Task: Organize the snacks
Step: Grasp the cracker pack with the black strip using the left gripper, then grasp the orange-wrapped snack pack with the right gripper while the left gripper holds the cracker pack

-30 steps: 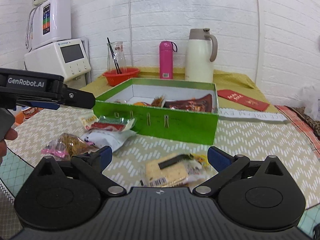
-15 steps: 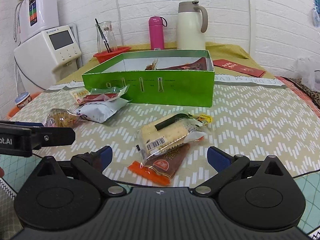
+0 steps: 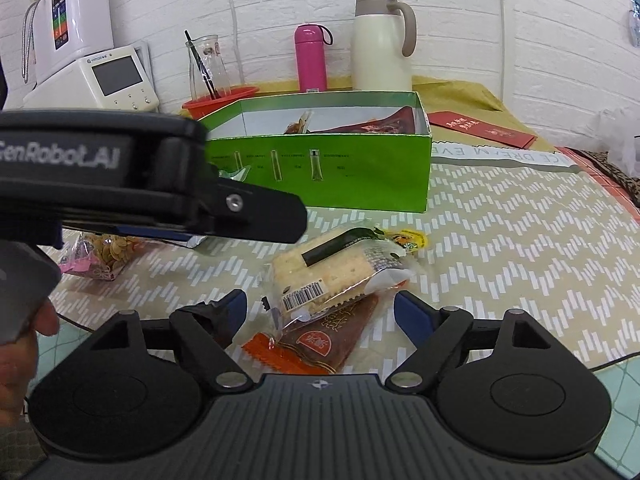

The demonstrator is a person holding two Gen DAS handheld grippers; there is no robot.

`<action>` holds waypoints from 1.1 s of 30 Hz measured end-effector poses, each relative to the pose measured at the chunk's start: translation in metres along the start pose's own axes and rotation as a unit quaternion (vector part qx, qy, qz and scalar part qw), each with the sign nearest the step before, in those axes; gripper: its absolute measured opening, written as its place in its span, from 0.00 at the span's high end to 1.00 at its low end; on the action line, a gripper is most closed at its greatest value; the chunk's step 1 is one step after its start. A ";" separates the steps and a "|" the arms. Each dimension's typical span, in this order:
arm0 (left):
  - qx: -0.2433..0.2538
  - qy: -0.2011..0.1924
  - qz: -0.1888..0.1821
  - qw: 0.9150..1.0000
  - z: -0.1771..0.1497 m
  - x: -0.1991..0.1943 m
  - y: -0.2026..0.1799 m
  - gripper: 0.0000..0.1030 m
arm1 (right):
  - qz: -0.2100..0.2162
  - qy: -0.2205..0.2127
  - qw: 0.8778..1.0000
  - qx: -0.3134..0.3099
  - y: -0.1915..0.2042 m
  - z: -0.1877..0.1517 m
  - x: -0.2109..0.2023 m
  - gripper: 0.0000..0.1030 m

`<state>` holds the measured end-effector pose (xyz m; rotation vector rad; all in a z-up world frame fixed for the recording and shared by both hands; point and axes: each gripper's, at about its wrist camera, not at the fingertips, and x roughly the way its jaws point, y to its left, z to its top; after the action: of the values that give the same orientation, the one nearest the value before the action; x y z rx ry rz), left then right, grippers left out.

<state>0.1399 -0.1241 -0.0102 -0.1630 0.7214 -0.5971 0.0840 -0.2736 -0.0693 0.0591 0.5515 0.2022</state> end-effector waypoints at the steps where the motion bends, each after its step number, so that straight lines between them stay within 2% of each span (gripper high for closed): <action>1: 0.000 0.004 -0.002 1.000 0.001 0.005 -0.001 0.06 | 0.000 0.003 1.000 0.001 -0.001 -0.001 0.001 0.00; 7: 0.008 0.022 -0.010 1.000 0.004 0.024 -0.008 0.07 | 0.002 0.004 1.000 -0.016 0.001 -0.004 -0.004 0.00; 13: 0.013 0.038 -0.011 0.999 0.000 0.036 -0.011 0.09 | 0.011 0.001 1.000 -0.004 -0.007 -0.006 -0.009 0.16; 15: 0.016 0.045 -0.014 0.999 -0.002 0.036 -0.011 0.12 | 0.014 0.000 1.000 -0.002 -0.008 -0.007 -0.010 0.21; 16: 0.019 0.047 -0.012 0.999 -0.004 0.036 -0.012 0.18 | 0.017 0.001 1.000 -0.001 -0.008 -0.007 -0.011 0.23; 17: 0.022 0.050 -0.010 0.998 -0.006 0.036 -0.013 0.30 | 0.019 0.002 1.000 0.000 -0.007 -0.007 -0.013 0.25; 18: 0.024 0.053 -0.009 0.998 -0.008 0.035 -0.013 0.34 | 0.020 0.004 1.000 -0.002 -0.006 -0.008 -0.014 0.26; 19: 0.029 0.049 -0.008 0.998 -0.011 0.032 -0.014 0.37 | 0.021 0.005 1.000 -0.005 -0.006 -0.009 -0.016 0.27; 24: 0.048 0.041 -0.014 0.998 -0.033 0.010 -0.017 0.39 | 0.048 0.018 0.999 -0.017 -0.001 -0.016 -0.031 0.36; 29: 0.023 0.030 -0.006 0.999 -0.057 -0.024 -0.011 0.39 | 0.098 0.032 0.995 -0.016 0.010 -0.028 -0.048 0.36; 33: 0.007 0.019 -0.004 1.000 -0.070 -0.048 -0.004 0.38 | 0.111 0.034 0.992 -0.040 0.029 -0.037 -0.058 0.31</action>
<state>0.0626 -0.0959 -0.0336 -0.1410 0.7535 -0.6143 0.0110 -0.2576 -0.0675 0.0347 0.6036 0.4444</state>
